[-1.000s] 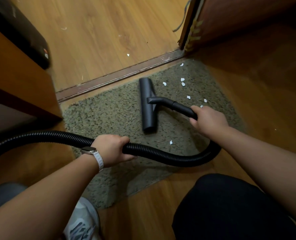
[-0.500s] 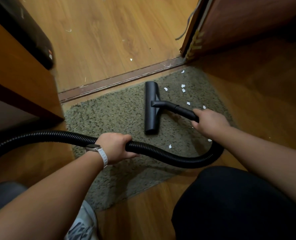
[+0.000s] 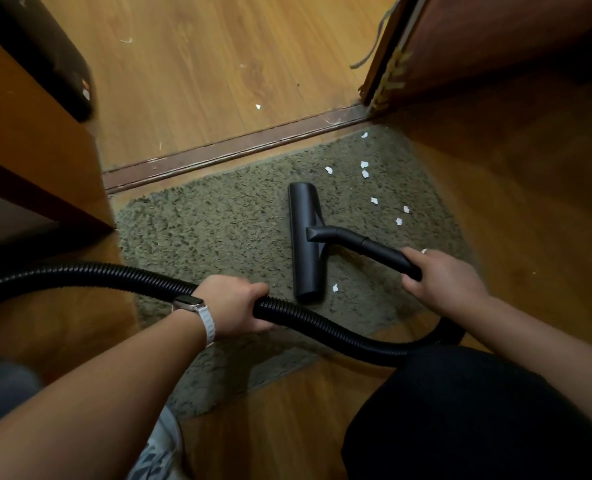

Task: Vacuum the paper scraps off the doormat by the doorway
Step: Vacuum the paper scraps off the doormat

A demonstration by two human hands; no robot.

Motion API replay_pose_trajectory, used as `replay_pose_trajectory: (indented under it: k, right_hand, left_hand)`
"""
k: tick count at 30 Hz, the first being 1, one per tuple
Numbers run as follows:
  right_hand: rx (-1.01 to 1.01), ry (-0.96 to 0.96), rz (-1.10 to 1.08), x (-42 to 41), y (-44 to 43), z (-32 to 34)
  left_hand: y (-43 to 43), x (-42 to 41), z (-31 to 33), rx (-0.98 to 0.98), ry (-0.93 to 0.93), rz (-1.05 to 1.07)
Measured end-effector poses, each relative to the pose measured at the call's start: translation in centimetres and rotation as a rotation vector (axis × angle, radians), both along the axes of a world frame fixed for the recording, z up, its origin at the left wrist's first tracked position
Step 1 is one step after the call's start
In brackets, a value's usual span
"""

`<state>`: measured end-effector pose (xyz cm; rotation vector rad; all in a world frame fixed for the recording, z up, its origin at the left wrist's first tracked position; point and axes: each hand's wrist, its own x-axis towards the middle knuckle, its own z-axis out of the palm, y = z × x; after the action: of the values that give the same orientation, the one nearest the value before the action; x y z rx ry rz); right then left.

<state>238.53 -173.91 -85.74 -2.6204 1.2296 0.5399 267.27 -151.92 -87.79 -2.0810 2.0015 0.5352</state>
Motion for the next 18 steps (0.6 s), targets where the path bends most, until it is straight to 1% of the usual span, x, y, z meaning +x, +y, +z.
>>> replay_pose_trajectory:
  k: [8,12,15,18]
  right_hand:
    - [-0.033,0.075,0.014,-6.8,3.8,0.4]
    - [0.009,0.118,-0.059,-9.3,4.7,0.4]
    - [0.008,0.089,-0.104,-10.0,5.4,0.1]
    - [0.014,0.057,-0.052,-9.2,6.1,0.0]
  left_hand:
    - [-0.3,-3.3,-1.3,-0.033,0.096,-0.144]
    - [-0.6,-5.3,-1.9,-0.045,0.125,-0.198]
    - [-0.6,-5.8,-2.3,-0.056,0.132,-0.207]
    - [-0.3,-5.5,-2.4,-0.056,0.126,-0.203]
